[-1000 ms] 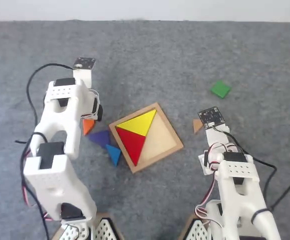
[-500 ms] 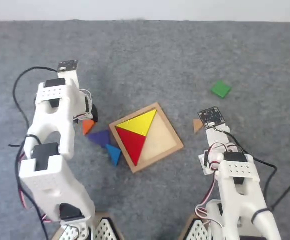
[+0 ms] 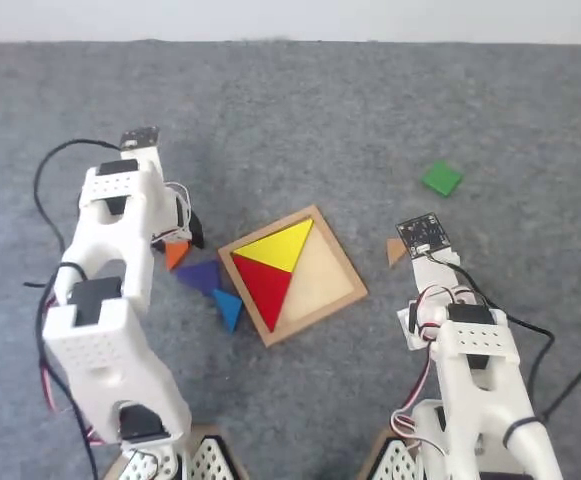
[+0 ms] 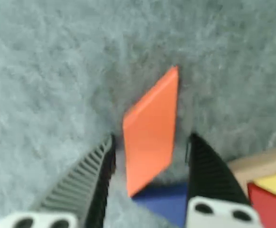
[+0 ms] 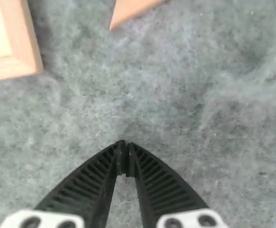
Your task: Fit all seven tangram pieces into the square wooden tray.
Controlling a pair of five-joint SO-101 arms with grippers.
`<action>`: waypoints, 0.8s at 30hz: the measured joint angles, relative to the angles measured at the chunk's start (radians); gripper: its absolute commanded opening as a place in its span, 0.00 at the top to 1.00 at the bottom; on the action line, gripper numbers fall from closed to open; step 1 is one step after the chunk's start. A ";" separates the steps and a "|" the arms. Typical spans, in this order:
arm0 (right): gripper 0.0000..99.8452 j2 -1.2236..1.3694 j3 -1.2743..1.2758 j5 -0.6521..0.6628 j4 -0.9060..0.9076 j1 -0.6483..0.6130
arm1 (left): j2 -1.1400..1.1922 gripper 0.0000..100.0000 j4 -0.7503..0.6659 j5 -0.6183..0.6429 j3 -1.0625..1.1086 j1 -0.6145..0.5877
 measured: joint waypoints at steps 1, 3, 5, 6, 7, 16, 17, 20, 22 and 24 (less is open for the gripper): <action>0.99 0.000 0.000 0.000 0.000 0.000 | 0.011 0.84 0.006 0.002 -0.015 0.005; 0.99 0.000 0.000 0.000 0.000 0.000 | 0.025 0.88 0.031 0.023 -0.046 0.009; 0.99 0.000 0.000 0.000 0.000 0.000 | 0.026 0.92 0.044 0.043 -0.061 0.011; 0.99 0.000 0.000 0.000 -0.002 0.000 | 0.026 0.94 0.044 0.051 -0.068 0.012; 0.99 0.000 0.000 0.000 -0.002 0.000 | 0.028 0.96 0.044 0.054 -0.071 0.014; 0.99 0.000 0.000 0.000 -0.002 0.000 | -0.032 0.99 0.095 0.063 -0.086 0.026; 0.99 0.000 0.000 0.000 -0.002 0.000 | -0.063 0.99 0.110 0.077 -0.098 0.032; 0.99 0.000 0.000 0.000 -0.002 0.000 | -0.124 0.99 0.195 0.110 -0.107 0.101; 0.99 0.000 0.000 0.000 -0.002 0.000 | -0.181 0.99 0.258 0.147 -0.132 0.180; 0.99 0.000 0.000 0.000 -0.002 0.000 | -0.226 0.99 0.287 0.193 -0.152 0.258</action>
